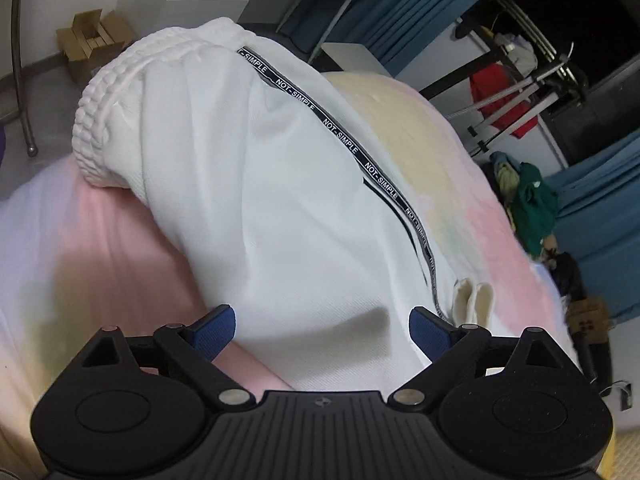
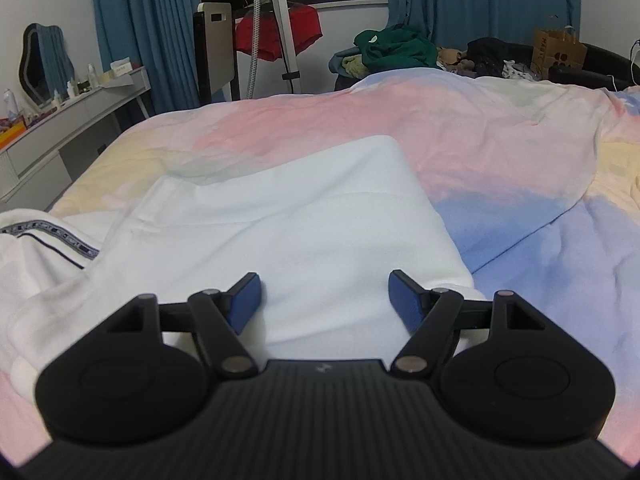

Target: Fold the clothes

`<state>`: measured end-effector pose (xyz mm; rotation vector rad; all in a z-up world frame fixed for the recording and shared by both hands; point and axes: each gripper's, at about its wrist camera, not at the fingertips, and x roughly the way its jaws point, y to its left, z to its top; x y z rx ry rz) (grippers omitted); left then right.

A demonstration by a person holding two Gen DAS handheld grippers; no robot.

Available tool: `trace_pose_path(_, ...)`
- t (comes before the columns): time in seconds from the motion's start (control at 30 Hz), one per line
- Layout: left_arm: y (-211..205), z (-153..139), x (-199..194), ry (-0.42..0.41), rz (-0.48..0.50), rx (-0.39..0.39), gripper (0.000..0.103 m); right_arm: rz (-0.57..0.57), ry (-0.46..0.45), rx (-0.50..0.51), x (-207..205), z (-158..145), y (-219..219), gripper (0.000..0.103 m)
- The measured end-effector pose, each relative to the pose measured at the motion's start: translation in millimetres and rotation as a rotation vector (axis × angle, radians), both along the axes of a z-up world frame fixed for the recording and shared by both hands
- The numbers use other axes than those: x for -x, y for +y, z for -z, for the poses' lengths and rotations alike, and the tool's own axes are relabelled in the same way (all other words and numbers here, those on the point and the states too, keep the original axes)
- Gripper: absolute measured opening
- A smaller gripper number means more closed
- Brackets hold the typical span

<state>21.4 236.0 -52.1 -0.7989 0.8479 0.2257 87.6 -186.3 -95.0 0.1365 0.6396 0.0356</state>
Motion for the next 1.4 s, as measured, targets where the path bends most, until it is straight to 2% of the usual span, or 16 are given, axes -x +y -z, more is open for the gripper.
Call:
trace_pose_path(0.13,7.5,-2.9,5.8,0.058,-0.045,0.013,0.095,0.0,0.001,0.017,-0.5,0.7,3.0,0.072)
trace_pose_path(0.2,13.0,-2.7,9.4,0.062,-0.061,0.017,0.095,0.003,0.004,0.022,-1.1,0.7,4.4,0.072)
trace_pose_path(0.33,32.9,8.4,2.4,0.083,-0.126,0.003,0.095,0.011,0.008,0.027,-2.4,0.6,6.4,0.073)
trace_pose_path(0.4,44.7,16.6,-4.3,0.091,-0.17,0.022,0.095,0.011,0.009,0.03,-2.5,0.7,6.7,0.073)
trace_pose_path(0.5,59.5,25.0,-13.8,0.062,-0.233,0.068,0.096,0.01,0.009,0.03,-1.1,0.0,6.2,0.073)
trace_pose_path(0.6,69.5,25.1,-22.5,0.004,-0.277,0.042,0.095,0.013,0.014,0.022,0.1,-3.3,4.8,0.073)
trace_pose_path(0.7,79.4,26.8,-30.6,-0.028,-0.307,0.01,0.089,0.005,-0.016,0.033,4.8,-10.1,7.6,0.073)
trace_pose_path(0.8,90.3,32.3,-35.1,-0.054,-0.339,0.045,0.084,-0.032,-0.042,0.04,10.8,-15.7,13.3,0.073)
trace_pose_path(0.83,91.4,32.4,-36.7,-0.065,-0.339,0.041,0.079,-0.05,-0.029,0.038,10.5,-13.5,14.9,0.073)
trace_pose_path(0.97,83.4,25.3,-42.7,-0.103,-0.303,-0.037,0.049,-0.091,0.016,0.048,7.3,-5.2,20.1,0.074)
trace_pose_path(1.0,80.7,22.7,-45.4,-0.11,-0.294,-0.063,0.046,-0.095,0.025,0.053,6.1,-3.4,21.1,0.075)
trace_pose_path(1.07,70.3,14.4,-52.0,-0.129,-0.263,-0.133,0.025,-0.103,0.044,0.064,3.6,0.4,23.2,0.075)
trace_pose_path(1.13,56.8,3.8,-56.4,-0.149,-0.227,-0.218,0.022,-0.11,0.061,0.072,1.4,3.6,24.8,0.075)
trace_pose_path(1.2,39.2,-10.6,-57.0,-0.174,-0.194,-0.32,0.017,-0.1,0.065,0.038,1.2,0.2,19.3,0.074)
trace_pose_path(1.4,-44.6,-82.2,-58.7,-0.312,-0.094,-0.607,0.014,-0.028,0.068,-0.087,3.9,-15.1,-7.7,0.073)
